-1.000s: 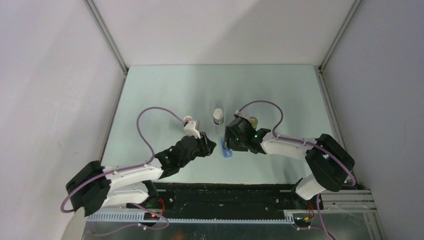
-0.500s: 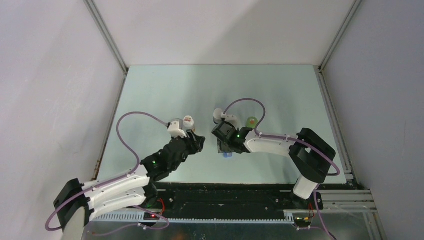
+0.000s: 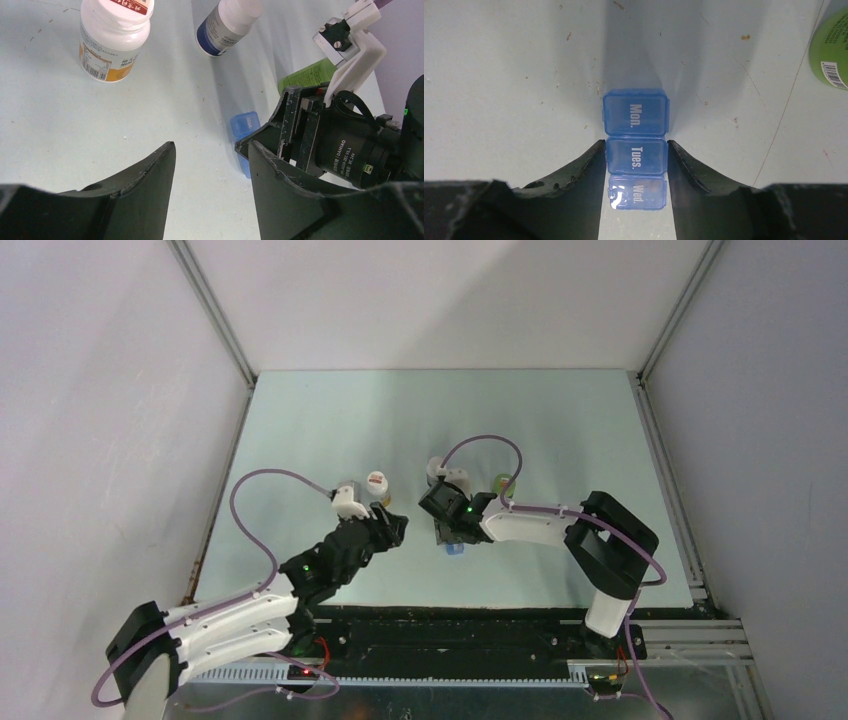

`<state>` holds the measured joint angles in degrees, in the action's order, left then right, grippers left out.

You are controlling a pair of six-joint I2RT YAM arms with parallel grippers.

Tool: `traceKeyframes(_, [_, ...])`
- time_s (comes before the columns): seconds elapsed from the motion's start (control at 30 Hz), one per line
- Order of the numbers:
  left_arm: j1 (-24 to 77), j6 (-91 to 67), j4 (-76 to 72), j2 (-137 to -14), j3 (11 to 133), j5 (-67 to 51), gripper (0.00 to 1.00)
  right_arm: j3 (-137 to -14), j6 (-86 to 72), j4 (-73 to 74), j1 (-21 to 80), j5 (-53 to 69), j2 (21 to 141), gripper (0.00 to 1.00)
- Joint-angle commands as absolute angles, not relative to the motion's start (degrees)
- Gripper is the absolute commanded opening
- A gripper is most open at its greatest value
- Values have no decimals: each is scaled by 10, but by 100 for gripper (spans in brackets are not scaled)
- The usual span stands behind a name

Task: Sort the pills into containers
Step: Open the pill container at the center of the board.

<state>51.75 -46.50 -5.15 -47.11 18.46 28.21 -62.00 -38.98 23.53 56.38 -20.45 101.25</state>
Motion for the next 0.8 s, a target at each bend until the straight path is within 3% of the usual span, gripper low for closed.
traceKeyframes(0.0, [507, -474, -87, -463, 179, 274, 62, -640, -375, 231, 560, -214, 1012, 33])
traceKeyframes(0.13, [468, -494, -134, -470, 169, 201, 61, -633, -340, 225, 561, -197, 982, 27])
traceKeyframes(0.3, [434, -510, -199, -498, 169, 113, 62, -604, -277, 184, 556, -116, 918, 27])
traceKeyframes(0.57, [419, -506, -309, -585, 206, -40, 70, -589, -232, 166, 558, -54, 860, 27])
traceKeyframes(0.77, [418, -512, -322, -603, 211, -45, 63, -588, -238, 145, 559, -43, 826, 27])
